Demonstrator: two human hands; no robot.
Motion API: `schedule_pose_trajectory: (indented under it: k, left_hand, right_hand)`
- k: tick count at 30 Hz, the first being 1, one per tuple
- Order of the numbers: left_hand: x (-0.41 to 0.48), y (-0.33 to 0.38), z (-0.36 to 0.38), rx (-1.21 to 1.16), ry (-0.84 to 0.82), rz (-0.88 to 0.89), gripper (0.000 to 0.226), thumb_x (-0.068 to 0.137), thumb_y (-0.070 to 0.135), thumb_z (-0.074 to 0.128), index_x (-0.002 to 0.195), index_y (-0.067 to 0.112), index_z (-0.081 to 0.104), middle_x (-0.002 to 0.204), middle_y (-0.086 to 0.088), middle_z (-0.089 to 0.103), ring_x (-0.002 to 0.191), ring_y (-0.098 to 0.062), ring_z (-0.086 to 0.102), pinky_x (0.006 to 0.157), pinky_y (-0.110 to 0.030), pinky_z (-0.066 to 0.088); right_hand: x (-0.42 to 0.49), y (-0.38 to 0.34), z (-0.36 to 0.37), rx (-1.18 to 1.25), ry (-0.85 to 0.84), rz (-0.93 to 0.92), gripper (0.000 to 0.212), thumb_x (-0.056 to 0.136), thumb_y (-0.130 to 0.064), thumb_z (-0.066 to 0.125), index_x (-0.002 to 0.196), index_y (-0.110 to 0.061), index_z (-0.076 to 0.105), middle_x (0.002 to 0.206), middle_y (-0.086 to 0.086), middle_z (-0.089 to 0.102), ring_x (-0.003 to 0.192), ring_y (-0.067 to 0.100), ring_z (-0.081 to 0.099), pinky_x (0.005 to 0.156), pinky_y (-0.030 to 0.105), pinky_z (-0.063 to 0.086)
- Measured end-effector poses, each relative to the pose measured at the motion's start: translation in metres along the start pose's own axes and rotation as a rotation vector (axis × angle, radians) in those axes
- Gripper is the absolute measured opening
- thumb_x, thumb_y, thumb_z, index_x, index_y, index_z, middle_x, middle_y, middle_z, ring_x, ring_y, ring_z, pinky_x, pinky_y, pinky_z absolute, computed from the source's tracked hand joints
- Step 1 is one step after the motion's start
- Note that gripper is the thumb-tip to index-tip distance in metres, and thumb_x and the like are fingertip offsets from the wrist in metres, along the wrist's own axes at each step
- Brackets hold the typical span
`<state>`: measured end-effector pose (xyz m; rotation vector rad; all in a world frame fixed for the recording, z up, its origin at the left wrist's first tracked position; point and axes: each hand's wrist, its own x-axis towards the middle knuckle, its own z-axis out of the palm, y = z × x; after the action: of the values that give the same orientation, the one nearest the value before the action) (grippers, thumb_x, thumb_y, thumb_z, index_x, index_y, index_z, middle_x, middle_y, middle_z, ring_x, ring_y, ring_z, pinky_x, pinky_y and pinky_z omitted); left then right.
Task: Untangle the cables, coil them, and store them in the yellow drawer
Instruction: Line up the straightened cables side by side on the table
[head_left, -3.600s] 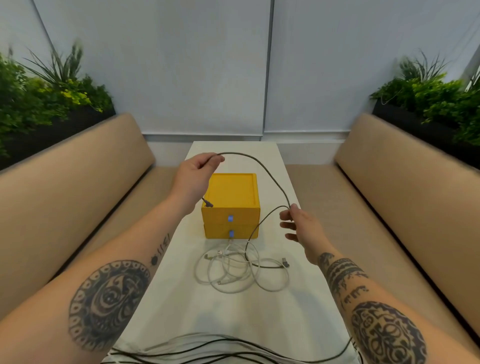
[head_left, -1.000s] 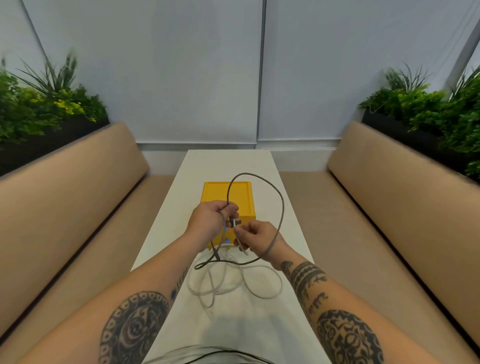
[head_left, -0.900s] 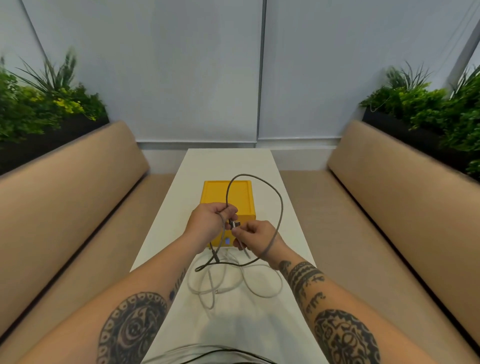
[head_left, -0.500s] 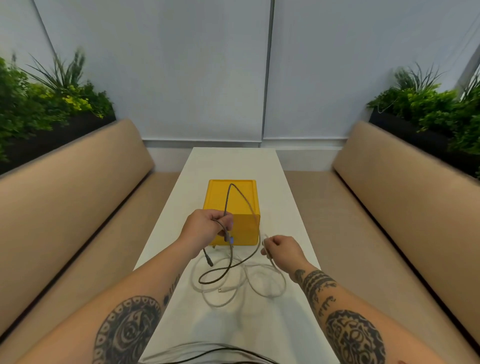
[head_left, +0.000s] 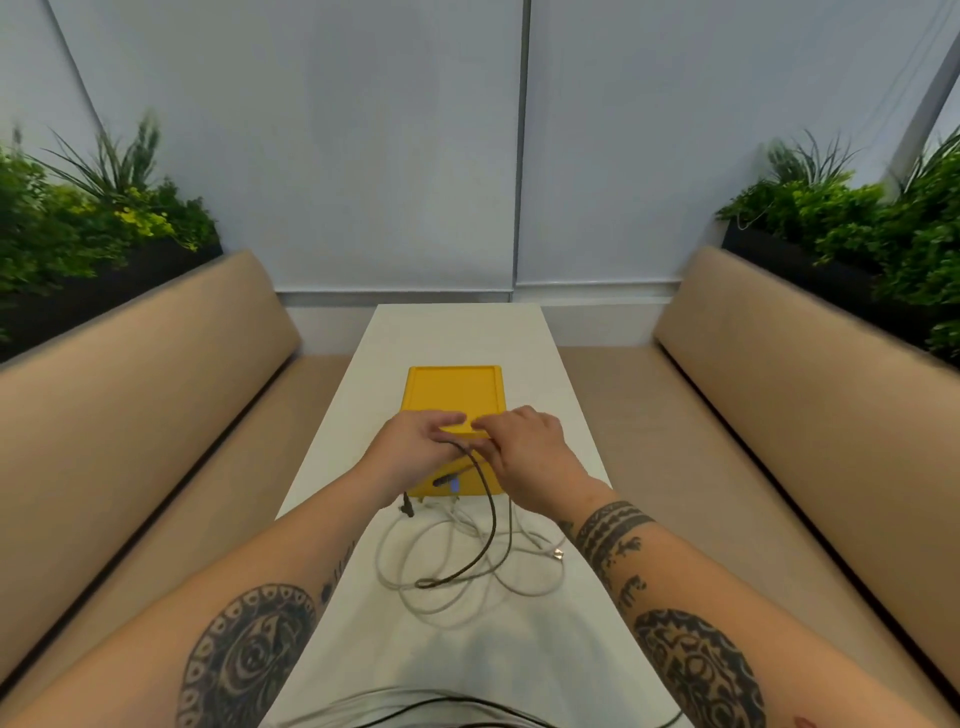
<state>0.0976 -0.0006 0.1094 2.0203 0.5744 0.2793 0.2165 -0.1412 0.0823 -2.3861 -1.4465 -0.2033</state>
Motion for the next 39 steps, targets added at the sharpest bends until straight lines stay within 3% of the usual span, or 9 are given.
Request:
schedule_pose_trajectory:
  k: [3, 6, 10, 14, 17, 23, 26, 31, 39]
  left_hand:
    - [-0.003, 0.002, -0.012, -0.19, 0.06, -0.049, 0.036, 0.088, -0.006, 0.054, 0.113, 0.016, 0.067, 0.097, 0.002, 0.077, 0.09, -0.008, 0.065, 0.067, -0.02, 0.043]
    - [-0.005, 0.007, -0.02, -0.248, 0.045, -0.052, 0.03, 0.092, -0.006, 0.052, 0.11, 0.014, 0.065, 0.094, -0.005, 0.075, 0.07, -0.008, 0.059, 0.055, -0.021, 0.036]
    - [-0.007, 0.037, -0.015, -0.225, 0.025, 0.055, 0.018, 0.093, 0.007, 0.063, 0.107, 0.018, 0.068, 0.096, 0.0, 0.077, 0.065, -0.004, 0.056, 0.062, -0.023, 0.038]
    - [-0.001, 0.073, -0.014, -0.027, 0.124, 0.191, 0.018, 0.09, 0.012, 0.064, 0.098, 0.028, 0.07, 0.092, 0.006, 0.074, 0.089, -0.008, 0.066, 0.078, -0.027, 0.048]
    - [-0.001, 0.089, -0.029, 0.032, 0.067, 0.215, 0.014, 0.091, 0.018, 0.06, 0.092, 0.027, 0.071, 0.079, 0.007, 0.064, 0.077, -0.016, 0.058, 0.074, -0.034, 0.047]
    - [-0.012, 0.083, -0.054, 0.297, -0.026, 0.214, 0.025, 0.097, 0.034, 0.054, 0.08, 0.03, 0.071, 0.061, 0.01, 0.05, 0.058, -0.014, 0.051, 0.058, -0.027, 0.043]
    - [-0.013, 0.07, -0.063, 0.572, -0.007, 0.254, 0.021, 0.098, 0.042, 0.055, 0.087, 0.042, 0.073, 0.08, 0.017, 0.064, 0.076, -0.009, 0.058, 0.063, -0.025, 0.04]
    - [-0.023, 0.038, -0.08, 0.77, 0.08, 0.245, 0.027, 0.1, 0.047, 0.05, 0.115, 0.04, 0.071, 0.12, 0.014, 0.069, 0.113, -0.015, 0.059, 0.084, -0.028, 0.042]
    - [-0.037, -0.002, -0.087, 0.756, 0.098, 0.214, 0.019, 0.1, 0.048, 0.051, 0.104, 0.053, 0.069, 0.114, 0.014, 0.073, 0.106, -0.016, 0.062, 0.084, -0.03, 0.045]
  right_hand:
    - [-0.007, 0.012, -0.001, -0.086, 0.024, 0.042, 0.032, 0.106, -0.04, 0.035, 0.109, -0.023, 0.062, 0.1, 0.0, 0.067, 0.098, 0.027, 0.056, 0.087, 0.041, 0.04]
    - [-0.019, 0.024, -0.001, 0.078, -0.039, 0.152, 0.03, 0.104, -0.042, 0.041, 0.11, -0.022, 0.062, 0.106, 0.0, 0.065, 0.1, 0.025, 0.059, 0.086, 0.04, 0.045]
    - [-0.028, -0.011, -0.019, 0.735, -0.077, 0.213, 0.043, 0.104, -0.049, 0.037, 0.128, -0.021, 0.06, 0.118, -0.003, 0.068, 0.113, 0.014, 0.061, 0.097, 0.033, 0.044]
    - [-0.018, -0.037, -0.051, 1.42, -0.105, 0.359, 0.045, 0.106, -0.048, 0.032, 0.104, -0.012, 0.06, 0.059, -0.002, 0.048, 0.055, 0.019, 0.055, 0.064, 0.031, 0.049]
    - [-0.004, -0.032, -0.073, 1.226, -0.002, 0.342, 0.035, 0.105, -0.04, 0.039, 0.089, -0.015, 0.059, 0.056, -0.004, 0.036, 0.047, 0.013, 0.03, 0.047, 0.026, 0.029]
    - [-0.004, -0.009, -0.116, 0.66, 0.02, 0.169, 0.037, 0.101, -0.044, 0.047, 0.079, -0.023, 0.068, 0.065, -0.015, 0.054, 0.063, 0.007, 0.046, 0.058, 0.026, 0.035]
    - [-0.011, -0.003, -0.116, 0.24, -0.108, 0.073, 0.039, 0.101, -0.05, 0.043, 0.08, -0.027, 0.066, 0.076, -0.01, 0.06, 0.072, 0.006, 0.054, 0.059, 0.028, 0.036]
    - [-0.031, 0.026, -0.108, 0.062, -0.119, 0.053, 0.038, 0.103, -0.048, 0.039, 0.08, -0.026, 0.059, 0.069, -0.01, 0.056, 0.068, 0.004, 0.051, 0.057, 0.025, 0.032]
    - [-0.059, 0.076, -0.098, 0.012, -0.171, 0.165, 0.038, 0.103, -0.048, 0.041, 0.07, -0.032, 0.051, 0.068, -0.011, 0.055, 0.069, 0.008, 0.049, 0.06, 0.029, 0.032]
